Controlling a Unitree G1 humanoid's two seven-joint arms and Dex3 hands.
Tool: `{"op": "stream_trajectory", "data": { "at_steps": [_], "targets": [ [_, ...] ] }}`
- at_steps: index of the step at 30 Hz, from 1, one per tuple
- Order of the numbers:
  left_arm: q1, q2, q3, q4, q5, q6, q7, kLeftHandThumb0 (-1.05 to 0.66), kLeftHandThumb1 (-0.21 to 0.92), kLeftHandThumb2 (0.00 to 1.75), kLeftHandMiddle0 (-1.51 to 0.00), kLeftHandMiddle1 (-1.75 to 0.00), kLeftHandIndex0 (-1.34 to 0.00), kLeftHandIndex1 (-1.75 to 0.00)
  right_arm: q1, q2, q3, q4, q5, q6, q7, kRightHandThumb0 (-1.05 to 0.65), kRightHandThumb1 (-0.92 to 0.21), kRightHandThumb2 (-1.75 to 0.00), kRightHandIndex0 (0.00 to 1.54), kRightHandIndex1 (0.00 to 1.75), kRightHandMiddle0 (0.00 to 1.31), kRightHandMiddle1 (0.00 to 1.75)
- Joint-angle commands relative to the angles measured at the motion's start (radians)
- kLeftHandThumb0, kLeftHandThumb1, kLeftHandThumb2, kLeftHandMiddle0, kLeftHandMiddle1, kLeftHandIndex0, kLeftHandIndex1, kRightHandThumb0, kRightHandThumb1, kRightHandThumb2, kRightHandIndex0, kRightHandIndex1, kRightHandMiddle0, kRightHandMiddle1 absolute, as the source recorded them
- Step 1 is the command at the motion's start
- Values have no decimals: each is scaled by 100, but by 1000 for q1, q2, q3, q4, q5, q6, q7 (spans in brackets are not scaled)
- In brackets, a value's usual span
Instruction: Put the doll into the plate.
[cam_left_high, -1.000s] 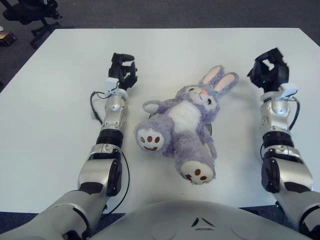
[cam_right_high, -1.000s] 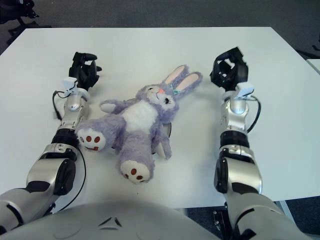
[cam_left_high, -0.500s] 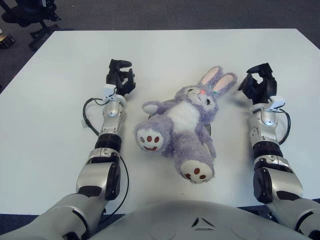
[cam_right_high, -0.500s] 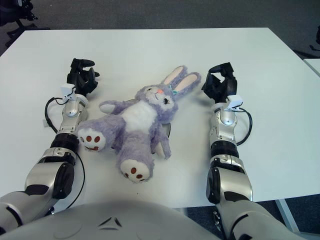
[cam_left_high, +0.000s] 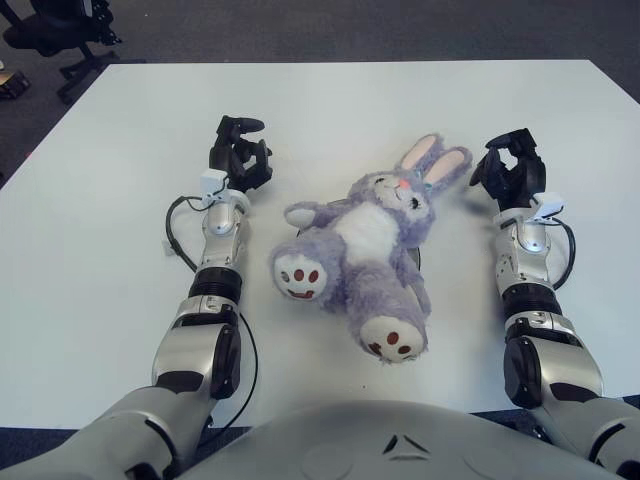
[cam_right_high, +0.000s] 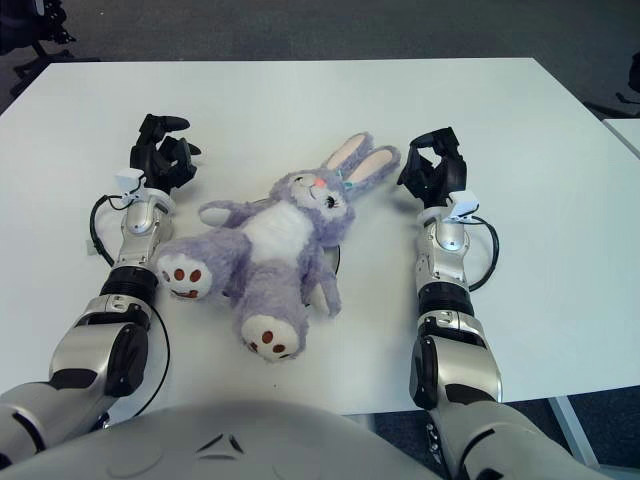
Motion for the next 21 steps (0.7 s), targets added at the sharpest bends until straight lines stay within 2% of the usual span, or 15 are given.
{"op": "stream_trajectory", "data": {
  "at_steps": [1, 6, 10, 12, 16, 21],
  "targets": [
    [88, -21, 12, 54, -18, -21, -16, -1, 46, 110, -54, -175, -39, -156, 76, 14, 7, 79, -6, -16, 18, -36, -86, -59, 64, 172, 25, 174],
    [92, -27, 14, 68, -23, -27, -27, -1, 45, 111, -54, -175, -40, -156, 70, 23, -24, 113, 57, 2, 92, -35, -91, -48, 56, 162, 27, 169],
    [90, -29, 16, 71, -23, -27, -29, -1, 45, 111, -55, -175, -40, -156, 68, 26, -38, 124, 76, 7, 123, -35, -92, -45, 56, 167, 28, 168],
    [91, -31, 16, 71, -22, -24, -27, -1, 45, 111, -55, -175, -40, -156, 71, 26, -38, 126, 76, 6, 132, -35, -90, -50, 58, 170, 27, 170],
    [92, -32, 15, 69, -20, -22, -24, -1, 45, 112, -55, -175, -39, -158, 78, 24, -30, 124, 58, -2, 129, -37, -78, -69, 74, 174, 30, 174],
    [95, -33, 12, 66, -14, -15, -17, -1, 44, 113, -55, -175, -39, -159, 76, 25, -30, 124, 53, -6, 123, -37, -71, -80, 79, 175, 33, 174]
  ]
}}
